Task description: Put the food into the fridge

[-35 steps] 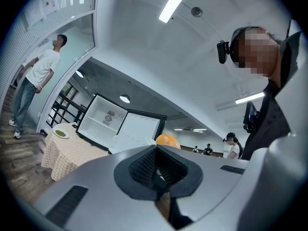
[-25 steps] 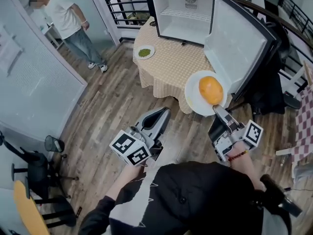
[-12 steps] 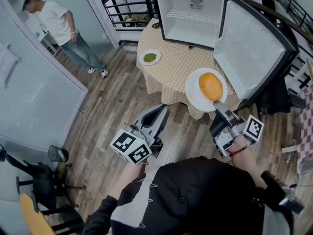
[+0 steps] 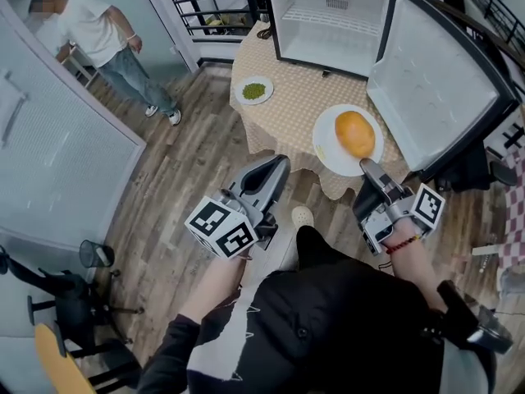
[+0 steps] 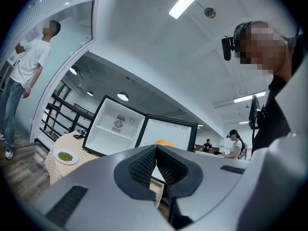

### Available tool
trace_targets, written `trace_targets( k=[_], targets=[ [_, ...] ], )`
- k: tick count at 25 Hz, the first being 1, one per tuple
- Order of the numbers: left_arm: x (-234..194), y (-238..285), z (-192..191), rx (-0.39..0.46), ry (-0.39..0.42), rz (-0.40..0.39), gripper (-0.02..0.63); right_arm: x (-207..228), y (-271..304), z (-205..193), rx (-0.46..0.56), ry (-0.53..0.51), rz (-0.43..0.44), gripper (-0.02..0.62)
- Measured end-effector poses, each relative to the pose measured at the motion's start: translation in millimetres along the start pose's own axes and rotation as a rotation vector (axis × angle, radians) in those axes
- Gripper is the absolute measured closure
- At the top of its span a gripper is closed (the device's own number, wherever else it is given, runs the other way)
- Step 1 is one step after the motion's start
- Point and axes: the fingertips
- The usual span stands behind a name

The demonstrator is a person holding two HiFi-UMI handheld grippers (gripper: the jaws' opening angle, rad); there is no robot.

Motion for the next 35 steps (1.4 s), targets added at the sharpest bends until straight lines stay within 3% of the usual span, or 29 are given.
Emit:
trace_targets(
  k=[13, 20, 29, 35],
  targets=[
    [-88, 72, 6, -0.035, -0.040, -0.012, 0.594, 28, 105, 57, -0.010, 0.004, -0.039, 0.572],
    [-142, 121, 34, -0.028, -0.024, -0.014, 0.594, 18, 182, 93, -0.045, -0.006, -0.013, 0.572],
    [-187, 184, 46, -0.048, -0.014, -0.076, 0.594, 9, 243, 147, -0.008, -0.028, 0.012, 0.572],
    [-193, 203, 48, -0.039, -0.015, -0.128, 0.594, -1, 257, 164, 0.036, -0.058, 0.006, 0.574]
  ],
)
Point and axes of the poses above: the fingertips, and each gripper's own axes: y forward along the fingers, x to its right, z out of its top, and after that the axes turned 1 degree about -x, right-handed
